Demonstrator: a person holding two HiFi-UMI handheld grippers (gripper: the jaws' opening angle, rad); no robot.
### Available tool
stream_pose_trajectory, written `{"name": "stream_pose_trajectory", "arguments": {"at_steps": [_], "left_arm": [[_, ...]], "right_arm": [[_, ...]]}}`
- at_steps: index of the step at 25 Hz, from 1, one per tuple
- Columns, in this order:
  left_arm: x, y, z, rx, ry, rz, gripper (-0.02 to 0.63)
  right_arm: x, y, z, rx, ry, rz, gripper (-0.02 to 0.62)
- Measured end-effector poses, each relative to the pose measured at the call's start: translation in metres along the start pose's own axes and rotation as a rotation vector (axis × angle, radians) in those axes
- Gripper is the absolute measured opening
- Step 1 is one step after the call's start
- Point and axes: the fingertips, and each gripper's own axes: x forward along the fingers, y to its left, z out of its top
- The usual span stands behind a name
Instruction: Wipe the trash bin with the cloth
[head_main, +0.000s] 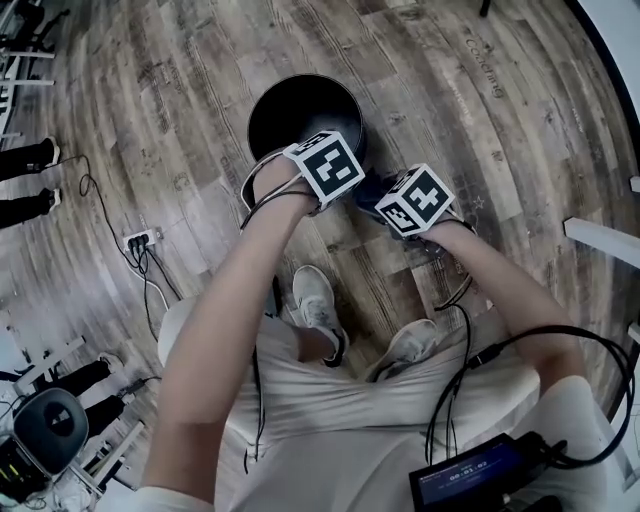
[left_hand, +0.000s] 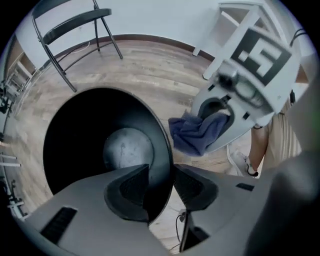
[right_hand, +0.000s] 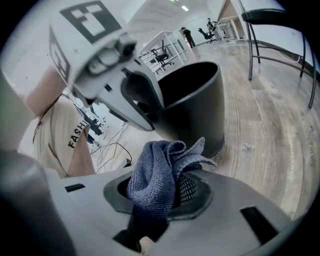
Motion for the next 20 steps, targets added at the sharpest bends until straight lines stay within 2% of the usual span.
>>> {"name": "stream_pose_trajectory", "arguments": {"at_steps": [2, 4, 5, 10, 16, 20], "left_arm": [[0.008, -0.002, -0.007, -0.005, -0.008, -0.036, 0.156], [0.009, -0.007, -0.006, -0.027, -0.046, -0.104, 0.076], [0.009, -0.009, -0.004, -0.03, -0.056, -0.126, 0.067], [0.008, -0.009, 0.002, -0.056, -0.07, -0.14, 0.044], [0.008, -0.007, 0.029, -0.239, -0.144, -0.166, 0.044], [0.007, -0.007, 0.04, -0.333, -0.176, -0.207, 0.051]], "right_arm": [[-0.009, 0.013, 0.014, -0.019, -0.023, 0.008, 0.115], [-0.009, 0.017, 0.027, -0.03, -0.044, 0.017, 0.115], [-0.005, 0.016, 0.032, -0.034, -0.051, 0.023, 0.117], [0.028, 0.005, 0.037, -0.046, -0.048, 0.091, 0.117], [0.077, -0.03, 0.01, 0.015, 0.006, 0.073, 0.117], [0.115, -0.071, -0.021, 0.07, 0.024, -0.022, 0.117]]}}
